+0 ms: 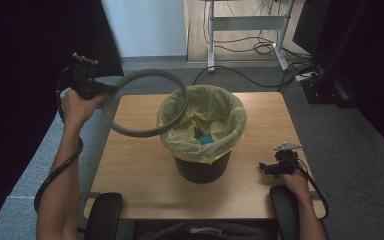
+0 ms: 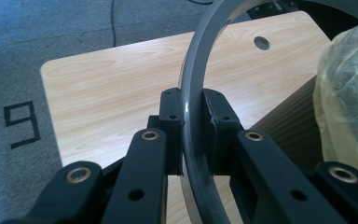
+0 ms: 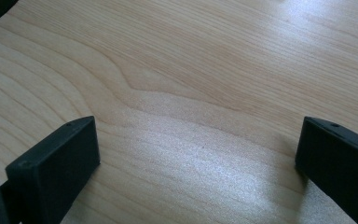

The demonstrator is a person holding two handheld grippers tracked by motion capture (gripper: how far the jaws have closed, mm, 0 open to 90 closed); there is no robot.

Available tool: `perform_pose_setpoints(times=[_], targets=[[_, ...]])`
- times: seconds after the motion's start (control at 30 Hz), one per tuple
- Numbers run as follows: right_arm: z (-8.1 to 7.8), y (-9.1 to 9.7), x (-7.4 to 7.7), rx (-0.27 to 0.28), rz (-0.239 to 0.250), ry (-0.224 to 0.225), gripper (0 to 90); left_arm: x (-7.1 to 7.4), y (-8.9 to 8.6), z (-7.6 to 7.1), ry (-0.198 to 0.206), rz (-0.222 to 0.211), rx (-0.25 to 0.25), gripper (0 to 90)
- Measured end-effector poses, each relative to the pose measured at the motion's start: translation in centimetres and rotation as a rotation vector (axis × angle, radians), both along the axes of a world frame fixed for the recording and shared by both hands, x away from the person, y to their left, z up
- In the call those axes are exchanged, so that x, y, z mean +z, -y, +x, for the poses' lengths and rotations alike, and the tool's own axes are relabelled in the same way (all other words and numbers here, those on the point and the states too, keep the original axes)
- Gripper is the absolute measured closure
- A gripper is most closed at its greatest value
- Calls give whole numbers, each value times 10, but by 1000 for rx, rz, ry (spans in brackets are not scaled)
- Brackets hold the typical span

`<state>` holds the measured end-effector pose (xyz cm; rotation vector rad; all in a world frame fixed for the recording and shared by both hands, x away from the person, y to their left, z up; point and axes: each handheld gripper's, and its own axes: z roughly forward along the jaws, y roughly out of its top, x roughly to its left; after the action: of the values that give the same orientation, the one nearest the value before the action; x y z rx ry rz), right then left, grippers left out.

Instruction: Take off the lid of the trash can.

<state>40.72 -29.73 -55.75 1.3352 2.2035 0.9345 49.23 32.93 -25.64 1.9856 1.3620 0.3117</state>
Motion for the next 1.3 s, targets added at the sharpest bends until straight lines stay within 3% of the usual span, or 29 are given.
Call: perform_pose_setpoints(times=[0.73,1.3], targets=[[0,0,0,0,0,0,0,-14,-69,-20,2,-28,151,792],[0,0,0,0,0,0,0,-50,-88,-21,-36,-43,197,793]])
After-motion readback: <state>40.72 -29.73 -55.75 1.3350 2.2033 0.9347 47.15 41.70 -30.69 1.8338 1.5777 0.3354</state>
